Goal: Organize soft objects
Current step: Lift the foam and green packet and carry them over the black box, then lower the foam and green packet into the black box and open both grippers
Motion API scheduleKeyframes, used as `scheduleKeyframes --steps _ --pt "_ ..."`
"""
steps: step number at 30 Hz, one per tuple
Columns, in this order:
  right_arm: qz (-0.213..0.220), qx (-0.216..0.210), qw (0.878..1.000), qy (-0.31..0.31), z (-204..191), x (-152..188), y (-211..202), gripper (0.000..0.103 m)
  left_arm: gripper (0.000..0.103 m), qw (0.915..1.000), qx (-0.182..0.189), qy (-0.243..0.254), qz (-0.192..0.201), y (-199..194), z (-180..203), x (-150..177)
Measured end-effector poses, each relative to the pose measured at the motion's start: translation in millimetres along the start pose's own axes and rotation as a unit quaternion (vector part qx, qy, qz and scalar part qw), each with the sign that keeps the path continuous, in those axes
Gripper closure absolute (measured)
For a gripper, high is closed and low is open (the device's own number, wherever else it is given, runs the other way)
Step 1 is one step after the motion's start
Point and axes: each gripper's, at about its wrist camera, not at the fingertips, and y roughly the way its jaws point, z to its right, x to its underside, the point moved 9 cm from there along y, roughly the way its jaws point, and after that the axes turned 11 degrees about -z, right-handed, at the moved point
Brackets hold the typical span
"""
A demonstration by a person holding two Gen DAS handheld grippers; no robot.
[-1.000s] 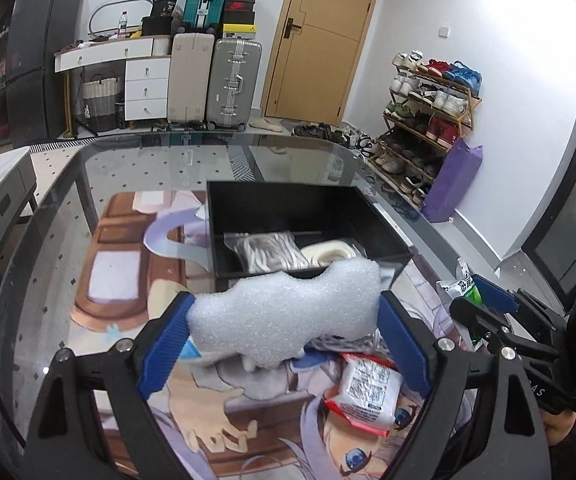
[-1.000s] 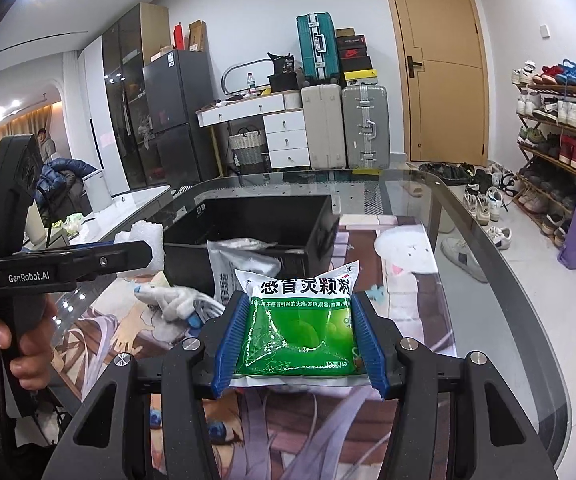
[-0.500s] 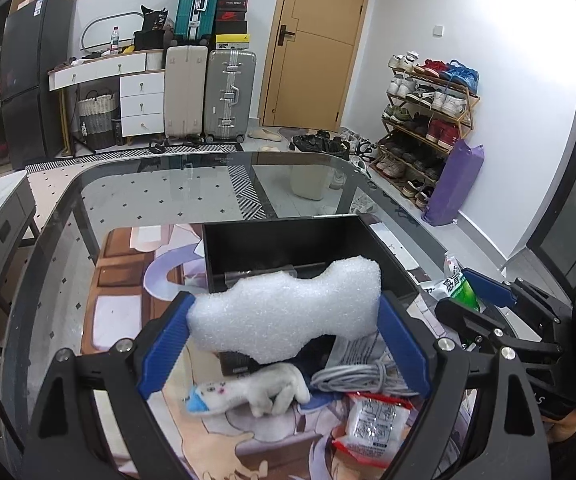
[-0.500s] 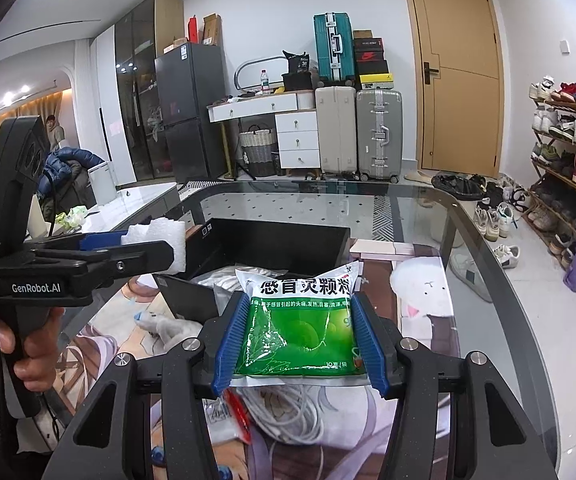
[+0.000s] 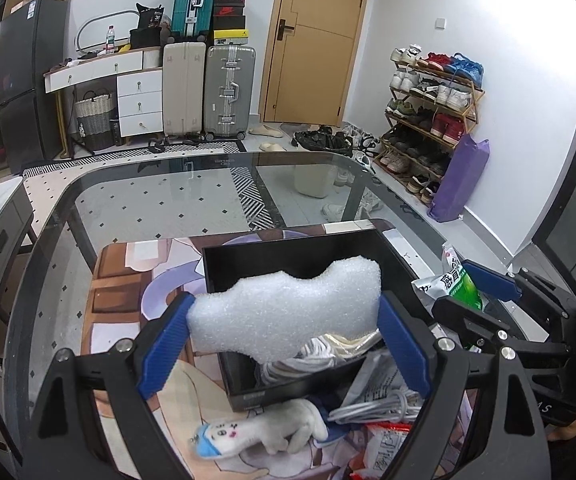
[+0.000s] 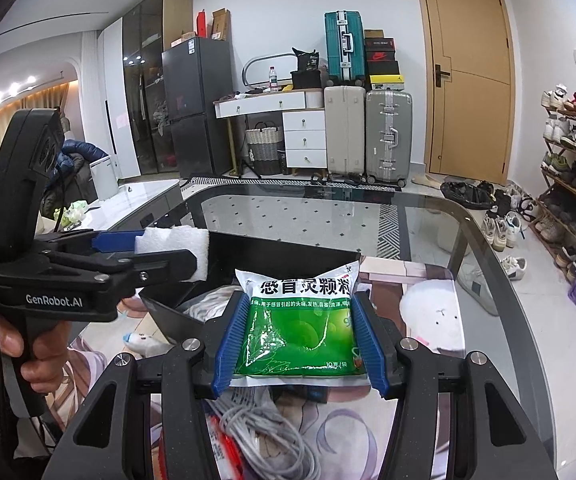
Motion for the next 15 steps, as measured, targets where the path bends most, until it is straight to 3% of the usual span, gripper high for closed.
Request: scheduleKeyframes --steps 15 --pt "-0.013 -0.007 1.0 -0.027 -2 -11 26 0.05 0.013 0.9998 0.002 0.002 -0.017 21 -1 -6"
